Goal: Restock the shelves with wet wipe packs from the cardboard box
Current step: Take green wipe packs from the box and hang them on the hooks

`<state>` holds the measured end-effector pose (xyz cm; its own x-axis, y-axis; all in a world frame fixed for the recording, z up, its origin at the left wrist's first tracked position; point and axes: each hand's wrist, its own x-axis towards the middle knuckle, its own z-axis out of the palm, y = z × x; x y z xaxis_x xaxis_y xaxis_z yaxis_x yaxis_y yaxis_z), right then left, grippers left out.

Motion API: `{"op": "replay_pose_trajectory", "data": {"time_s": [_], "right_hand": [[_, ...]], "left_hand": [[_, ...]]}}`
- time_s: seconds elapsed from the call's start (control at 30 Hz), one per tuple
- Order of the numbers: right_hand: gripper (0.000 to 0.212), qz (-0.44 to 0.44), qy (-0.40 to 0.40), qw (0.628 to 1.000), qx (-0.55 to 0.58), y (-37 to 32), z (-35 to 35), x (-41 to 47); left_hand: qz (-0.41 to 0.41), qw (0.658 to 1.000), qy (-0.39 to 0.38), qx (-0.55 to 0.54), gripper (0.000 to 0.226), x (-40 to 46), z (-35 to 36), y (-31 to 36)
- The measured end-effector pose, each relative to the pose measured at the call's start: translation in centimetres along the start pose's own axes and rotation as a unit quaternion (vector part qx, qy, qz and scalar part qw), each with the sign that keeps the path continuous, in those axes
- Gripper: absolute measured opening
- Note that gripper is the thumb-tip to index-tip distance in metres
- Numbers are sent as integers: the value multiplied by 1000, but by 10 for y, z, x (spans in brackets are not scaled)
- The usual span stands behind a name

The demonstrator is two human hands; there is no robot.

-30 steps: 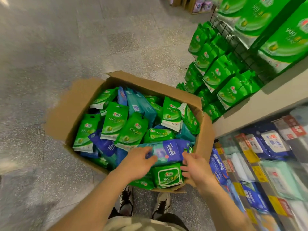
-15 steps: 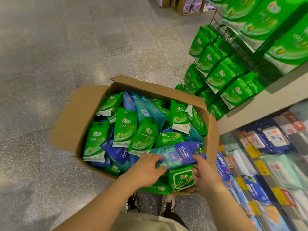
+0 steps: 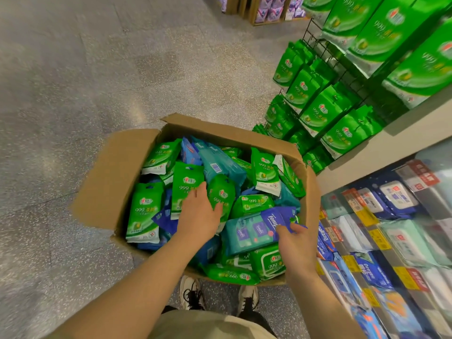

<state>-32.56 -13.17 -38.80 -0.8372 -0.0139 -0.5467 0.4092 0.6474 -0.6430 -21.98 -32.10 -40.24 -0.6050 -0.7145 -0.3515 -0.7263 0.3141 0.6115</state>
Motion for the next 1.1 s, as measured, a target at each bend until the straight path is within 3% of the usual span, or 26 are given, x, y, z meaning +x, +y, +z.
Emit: {"op": "replay_pose_trajectory", "data": {"time_s": [0.13, 0.3, 0.4, 0.53, 0.63, 0.77, 0.83, 0.93, 1.0, 1.1], "right_hand": [[55, -32, -27, 997, -58, -5, 4, -8], [35, -62, -108, 989, -79, -16, 15, -16], [23, -106, -137, 980, -102, -37, 31, -24], [19, -179, -155, 964, -124, -64, 73, -30], [19, -224, -157, 949, -159, -82, 115, -35], [56, -267, -123, 928, -231, -89, 178, -35], [77, -251, -116, 922, -272, -90, 201, -38], [90, -220, -107, 923, -298, -89, 221, -37], [81, -200, -109, 933, -278, -87, 225, -31], [70, -193, -109, 954, -200, -85, 217, -31]], "left_hand": [[-12, 1000, -10, -16, 77, 9, 10, -4], [-34, 996, -28, -77, 59, 12, -4, -19], [-58, 985, -6, -160, 58, -1, -25, -29], [-123, 946, 54, -296, 48, -18, -58, -55], [-161, 874, 89, -451, 32, -27, -82, -79], [-191, 685, 81, -698, 34, -39, -108, -104], [-171, 626, 68, -758, 47, -47, -114, -115], [-152, 588, 66, -792, 77, -56, -115, -138], [-122, 566, 47, -814, 96, -59, -111, -152], [-105, 535, 45, -837, 108, -63, -106, -163]]}}
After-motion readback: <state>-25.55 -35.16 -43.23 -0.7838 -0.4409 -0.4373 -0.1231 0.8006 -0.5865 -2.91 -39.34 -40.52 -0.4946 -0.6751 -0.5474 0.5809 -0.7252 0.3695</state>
